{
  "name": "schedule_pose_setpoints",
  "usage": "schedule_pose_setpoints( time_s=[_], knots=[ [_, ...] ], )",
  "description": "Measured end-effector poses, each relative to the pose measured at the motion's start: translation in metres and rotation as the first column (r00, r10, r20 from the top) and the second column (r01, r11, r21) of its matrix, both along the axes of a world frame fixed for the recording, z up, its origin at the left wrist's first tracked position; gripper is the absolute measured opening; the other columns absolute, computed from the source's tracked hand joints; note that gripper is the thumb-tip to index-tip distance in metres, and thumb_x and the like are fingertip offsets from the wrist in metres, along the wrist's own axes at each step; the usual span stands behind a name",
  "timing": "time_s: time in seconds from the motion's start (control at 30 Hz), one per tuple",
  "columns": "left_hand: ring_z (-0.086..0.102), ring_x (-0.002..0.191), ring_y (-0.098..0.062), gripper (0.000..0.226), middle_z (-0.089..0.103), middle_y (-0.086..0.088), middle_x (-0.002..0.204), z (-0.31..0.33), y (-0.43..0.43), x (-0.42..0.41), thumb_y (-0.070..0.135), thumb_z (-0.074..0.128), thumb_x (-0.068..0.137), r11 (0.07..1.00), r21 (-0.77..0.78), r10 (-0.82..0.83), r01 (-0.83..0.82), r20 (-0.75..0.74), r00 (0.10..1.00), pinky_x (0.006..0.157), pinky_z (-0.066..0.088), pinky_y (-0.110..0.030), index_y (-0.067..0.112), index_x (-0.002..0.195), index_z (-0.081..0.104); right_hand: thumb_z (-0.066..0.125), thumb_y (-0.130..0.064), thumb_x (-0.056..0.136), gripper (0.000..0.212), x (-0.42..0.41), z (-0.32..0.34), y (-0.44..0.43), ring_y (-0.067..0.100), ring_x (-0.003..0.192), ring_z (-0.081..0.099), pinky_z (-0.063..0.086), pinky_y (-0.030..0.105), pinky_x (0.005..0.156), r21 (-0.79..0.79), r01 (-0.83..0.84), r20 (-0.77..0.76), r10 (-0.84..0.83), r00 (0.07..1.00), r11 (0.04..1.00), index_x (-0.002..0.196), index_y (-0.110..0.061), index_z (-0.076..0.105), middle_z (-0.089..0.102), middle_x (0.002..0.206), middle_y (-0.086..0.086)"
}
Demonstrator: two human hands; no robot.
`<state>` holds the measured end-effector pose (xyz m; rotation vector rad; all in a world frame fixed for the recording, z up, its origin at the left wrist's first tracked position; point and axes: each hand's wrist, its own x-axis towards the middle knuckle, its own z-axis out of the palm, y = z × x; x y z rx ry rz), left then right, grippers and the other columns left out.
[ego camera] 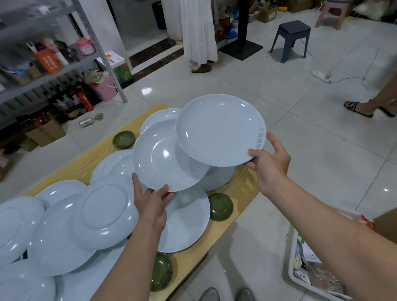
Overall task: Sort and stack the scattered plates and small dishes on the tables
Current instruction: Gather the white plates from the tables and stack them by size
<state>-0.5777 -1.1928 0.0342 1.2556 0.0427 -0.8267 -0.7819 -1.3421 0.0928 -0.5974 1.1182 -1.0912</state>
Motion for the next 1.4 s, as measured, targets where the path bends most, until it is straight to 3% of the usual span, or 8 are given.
schedule_pose_setpoints(
  time_s=[0.1, 0.4, 0.53, 0.67, 0.87, 1.0, 1.17, 1.4],
  knots=[
    [0.065, 0.106, -0.022, 0.103, 0.054, -0.004, 0.135, 0.01, 0.014, -0.003, -0.019, 0.062, 0.083, 0.999, 0.0, 0.047, -0.047, 0.015, 0.999, 0.072, 0.061, -0.035, 0.046, 0.152, 0.021, 0.065, 0.017, 0.078, 0.076, 0.006, 0.003, 0.007, 0.026, 0.095, 0.072, 0.061, 0.032, 0.063, 0.011, -0.053, 0.039, 0.052, 0.998, 0.999, 0.142, -0.022, 0.051, 0.067, 0.1, -0.004],
    [0.073, 0.093, -0.02, 0.102, 0.064, 0.004, 0.117, 0.028, 0.075, 0.003, -0.019, 0.059, 0.084, 0.979, -0.001, 0.202, -0.202, 0.055, 0.978, 0.073, 0.061, -0.036, 0.048, 0.151, 0.022, 0.062, 0.021, 0.075, 0.078, 0.043, 0.012, 0.05, 0.027, 0.094, 0.073, 0.062, 0.037, 0.066, 0.01, -0.249, 0.133, 0.246, 0.96, 0.968, 0.141, -0.02, 0.052, 0.074, 0.099, 0.002],
    [0.068, 0.102, -0.021, 0.1, 0.062, -0.001, 0.125, 0.035, 0.117, 0.009, -0.018, 0.061, 0.084, 0.961, -0.013, 0.277, -0.277, 0.081, 0.957, 0.074, 0.061, -0.036, 0.047, 0.151, 0.025, 0.062, 0.021, 0.076, 0.08, 0.067, 0.02, 0.083, 0.025, 0.087, 0.075, 0.062, 0.04, 0.066, 0.005, -0.331, 0.157, 0.327, 0.932, 0.943, 0.144, -0.019, 0.049, 0.076, 0.088, -0.004],
    [0.065, 0.107, -0.022, 0.101, 0.058, -0.006, 0.131, 0.042, 0.173, 0.019, -0.018, 0.061, 0.084, 0.94, -0.05, 0.341, -0.338, 0.078, 0.937, 0.073, 0.061, -0.033, 0.044, 0.153, 0.021, 0.063, 0.02, 0.078, 0.08, 0.093, 0.03, 0.129, 0.024, 0.09, 0.074, 0.062, 0.037, 0.066, -0.014, -0.402, 0.157, 0.399, 0.904, 0.916, 0.147, -0.018, 0.045, 0.071, 0.111, 0.007],
    [0.069, 0.101, -0.027, 0.102, 0.064, -0.009, 0.118, 0.051, 0.282, 0.029, -0.019, 0.061, 0.082, 0.902, -0.082, 0.431, -0.424, 0.089, 0.898, 0.075, 0.061, -0.036, 0.042, 0.153, 0.023, 0.063, 0.022, 0.078, 0.081, 0.133, 0.038, 0.227, 0.03, 0.099, 0.069, 0.061, 0.035, 0.063, -0.014, -0.492, 0.163, 0.488, 0.858, 0.87, 0.146, -0.017, 0.046, 0.062, 0.131, 0.013],
    [0.07, 0.101, -0.027, 0.102, 0.064, -0.004, 0.115, 0.054, 0.361, 0.033, -0.02, 0.06, 0.083, 0.876, -0.099, 0.479, -0.471, 0.088, 0.873, 0.073, 0.061, -0.037, 0.043, 0.153, 0.021, 0.062, 0.023, 0.077, 0.081, 0.154, 0.039, 0.303, 0.025, 0.09, 0.071, 0.062, 0.039, 0.066, 0.009, -0.565, 0.195, 0.553, 0.81, 0.825, 0.146, -0.016, 0.046, 0.062, 0.131, 0.015],
    [0.072, 0.098, -0.026, 0.103, 0.065, -0.005, 0.118, 0.05, 0.456, 0.032, -0.021, 0.062, 0.081, 0.823, -0.101, 0.566, -0.559, 0.062, 0.822, 0.07, 0.061, -0.036, 0.043, 0.152, 0.023, 0.061, 0.022, 0.079, 0.08, 0.177, 0.038, 0.39, 0.026, 0.094, 0.07, 0.062, 0.043, 0.072, -0.007, -0.654, 0.182, 0.644, 0.743, 0.757, 0.148, -0.015, 0.043, 0.061, 0.13, 0.015],
    [0.074, 0.087, -0.015, 0.104, 0.064, 0.009, 0.109, 0.039, 0.563, 0.029, -0.02, 0.063, 0.08, 0.727, -0.081, 0.687, -0.682, 0.082, 0.722, 0.076, 0.061, -0.042, 0.04, 0.154, 0.021, 0.061, 0.021, 0.079, 0.079, 0.209, 0.032, 0.491, 0.027, 0.092, 0.072, 0.062, 0.037, 0.066, -0.011, -0.77, 0.18, 0.759, 0.626, 0.637, 0.146, -0.016, 0.046, 0.063, 0.126, 0.012]
  ],
)
